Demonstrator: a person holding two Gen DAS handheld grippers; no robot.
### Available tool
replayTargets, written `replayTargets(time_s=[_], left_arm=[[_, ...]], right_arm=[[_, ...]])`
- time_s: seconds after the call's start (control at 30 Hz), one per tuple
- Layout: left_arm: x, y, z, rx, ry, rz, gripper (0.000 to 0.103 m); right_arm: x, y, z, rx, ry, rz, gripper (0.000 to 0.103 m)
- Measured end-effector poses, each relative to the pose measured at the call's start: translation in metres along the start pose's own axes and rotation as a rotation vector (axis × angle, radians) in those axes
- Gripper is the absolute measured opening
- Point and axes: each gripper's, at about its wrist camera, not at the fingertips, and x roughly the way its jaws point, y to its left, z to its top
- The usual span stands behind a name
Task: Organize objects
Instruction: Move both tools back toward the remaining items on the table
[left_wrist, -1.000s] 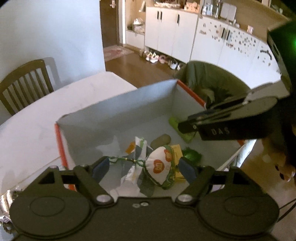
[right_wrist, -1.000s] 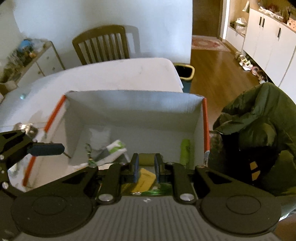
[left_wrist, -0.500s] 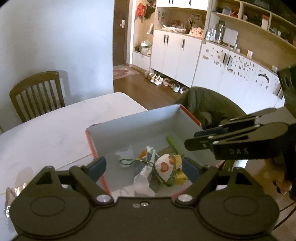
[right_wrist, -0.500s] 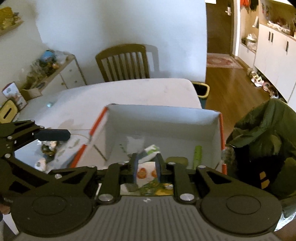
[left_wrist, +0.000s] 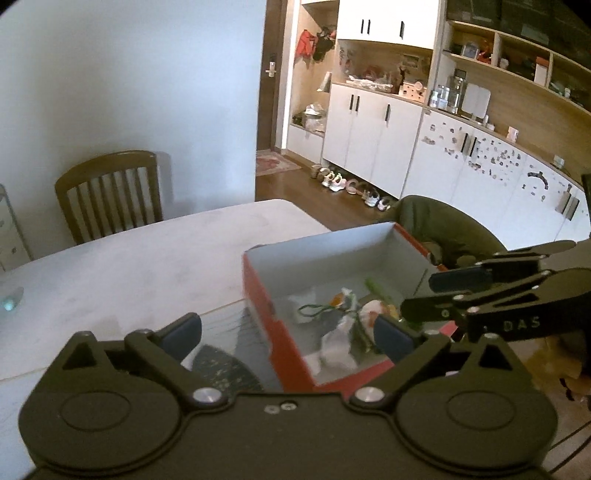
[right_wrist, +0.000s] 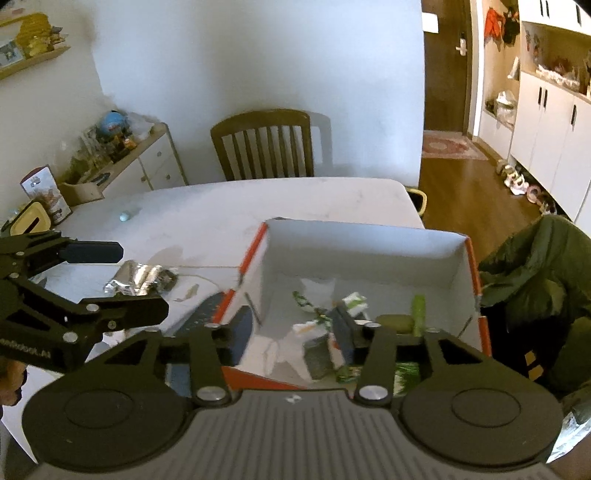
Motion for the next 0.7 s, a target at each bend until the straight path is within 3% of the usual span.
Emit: replayTargets(time_s=[0.5,0.7], left_arm=[[-0.034,0.093,-0.027,-0.065,-0.021,0.077,0.103],[-0.044,0.146,-0.042,-0.132,-0.053,0.152,0.103]], right_arm=[[0.006,0.096,-0.003,-0.033,-0.024,0.043,0.074],[0.016,0.134,-0.005,-0.058,-0.043,0.047,0.084]])
